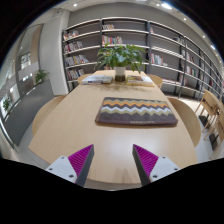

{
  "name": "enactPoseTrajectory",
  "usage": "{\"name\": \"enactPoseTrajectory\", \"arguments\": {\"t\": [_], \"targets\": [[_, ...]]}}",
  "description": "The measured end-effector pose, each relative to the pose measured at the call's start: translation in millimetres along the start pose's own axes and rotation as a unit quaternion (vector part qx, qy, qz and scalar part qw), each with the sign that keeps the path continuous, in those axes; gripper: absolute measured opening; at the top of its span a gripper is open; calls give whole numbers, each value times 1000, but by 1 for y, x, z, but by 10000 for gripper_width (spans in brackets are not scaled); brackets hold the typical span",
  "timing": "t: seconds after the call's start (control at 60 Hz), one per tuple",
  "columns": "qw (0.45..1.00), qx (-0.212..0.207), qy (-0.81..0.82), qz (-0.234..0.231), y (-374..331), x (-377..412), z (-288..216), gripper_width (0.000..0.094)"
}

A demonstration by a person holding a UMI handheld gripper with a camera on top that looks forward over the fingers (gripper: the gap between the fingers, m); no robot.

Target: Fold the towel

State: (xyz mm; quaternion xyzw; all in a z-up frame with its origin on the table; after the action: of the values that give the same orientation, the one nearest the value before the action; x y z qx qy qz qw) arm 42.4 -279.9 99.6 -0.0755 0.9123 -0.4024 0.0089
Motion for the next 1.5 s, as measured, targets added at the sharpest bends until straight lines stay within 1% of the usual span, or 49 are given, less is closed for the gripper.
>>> {"name": "enactPoseTrajectory", "arguments": {"t": [0.017, 0.033, 0.05, 0.067, 0.1, 0.117, 0.15, 0.367, 0.467, 0.583, 0.6, 0.617, 0.633, 0.65, 0.717, 0.75, 0.783, 0.8, 0.817, 0.883, 0.917, 1.0, 1.05, 1.167, 1.267, 1.35, 1.383, 1.4, 1.467, 1.5], "targets": [[1000, -6, 0, 2, 22, 12, 2, 781], [1000, -2, -2, 1, 13, 11, -10, 782], [1000, -2, -2, 2, 20, 15, -16, 781], [1000, -6, -1, 6, 41, 25, -15, 780], [1000, -3, -1, 9, 56, 32, -25, 781], [1000, 3, 0, 9, 50, 29, -37, 780], [1000, 0, 4, 14, 75, 38, -48, 781], [998, 5, 21, 52, 159, 42, -124, 764], [998, 22, 13, 54, 192, 40, -136, 761], [996, 51, -11, 69, 212, 39, -133, 685], [997, 42, -11, 71, 212, 39, -135, 646], [996, 43, -8, 77, 211, 37, -135, 633], [995, 47, -6, 84, 211, 35, -133, 568], [995, 44, -3, 86, 211, 35, -133, 528], [995, 41, 9, 93, 212, 31, -132, 442], [994, 39, 14, 106, 213, 26, -132, 353], [992, 38, 8, 117, 210, 23, -132, 235], [992, 40, 2, 120, 211, 20, -132, 195], [992, 41, -3, 121, 211, 19, -132, 169], [992, 53, -7, 114, 212, 18, -132, 159], [992, 59, -6, 112, 211, 16, -133, 92], [994, 74, -3, 82, 205, 13, -139, 80], [995, 70, -5, 68, 193, 10, -147, 80], [994, 25, -27, 101, 142, -36, -189, 79], [992, -5, -28, 125, 104, -94, -212, 80], [990, -4, -24, 135, 92, -138, -214, 79], [991, -4, -16, 132, 98, -157, -204, 79], [992, 1, -12, 128, 99, -165, -207, 79], [994, 21, -1, 108, 115, -189, -187, 81], [994, 36, 3, 104, 122, -202, -179, 99]]}}
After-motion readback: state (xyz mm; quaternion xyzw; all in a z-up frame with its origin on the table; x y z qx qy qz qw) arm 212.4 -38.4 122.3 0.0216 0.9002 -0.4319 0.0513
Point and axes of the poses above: the point between the fingertips, and its own axes, seen from behind it with the camera up: x to the left, z down, y forward, the way the camera looks, the point moved 6 cm from there along -y, backward, against the way the camera looks, and after that the axes turned 9 degrees about x, right-handed, at the moved point
